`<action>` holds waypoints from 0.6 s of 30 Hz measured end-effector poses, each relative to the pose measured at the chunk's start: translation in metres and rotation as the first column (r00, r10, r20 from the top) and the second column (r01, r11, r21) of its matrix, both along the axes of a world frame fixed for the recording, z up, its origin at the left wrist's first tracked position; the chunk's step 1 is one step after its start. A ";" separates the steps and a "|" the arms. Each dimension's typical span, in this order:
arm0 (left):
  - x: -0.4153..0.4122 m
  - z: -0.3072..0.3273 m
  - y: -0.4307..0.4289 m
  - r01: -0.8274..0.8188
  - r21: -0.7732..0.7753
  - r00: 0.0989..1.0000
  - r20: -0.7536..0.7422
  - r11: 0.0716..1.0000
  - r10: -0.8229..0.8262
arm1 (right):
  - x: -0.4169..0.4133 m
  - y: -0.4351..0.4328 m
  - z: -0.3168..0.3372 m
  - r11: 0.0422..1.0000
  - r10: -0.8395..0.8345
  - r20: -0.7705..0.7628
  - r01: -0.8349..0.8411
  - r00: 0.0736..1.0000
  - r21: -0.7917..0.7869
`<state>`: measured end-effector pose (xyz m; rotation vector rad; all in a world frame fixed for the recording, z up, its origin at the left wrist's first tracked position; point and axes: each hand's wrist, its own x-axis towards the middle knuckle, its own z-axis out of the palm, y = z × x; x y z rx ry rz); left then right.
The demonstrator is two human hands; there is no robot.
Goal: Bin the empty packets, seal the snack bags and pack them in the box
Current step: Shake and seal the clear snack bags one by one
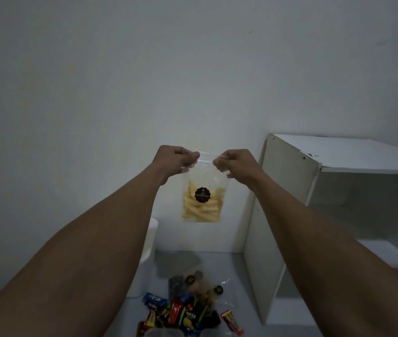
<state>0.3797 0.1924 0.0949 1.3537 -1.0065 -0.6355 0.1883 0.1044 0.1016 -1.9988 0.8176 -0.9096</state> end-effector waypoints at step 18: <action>-0.011 0.007 0.015 0.042 0.072 0.997 -0.063 0.997 -0.038 | -0.008 0.002 0.002 0.988 0.021 0.192 -0.050 0.981 0.145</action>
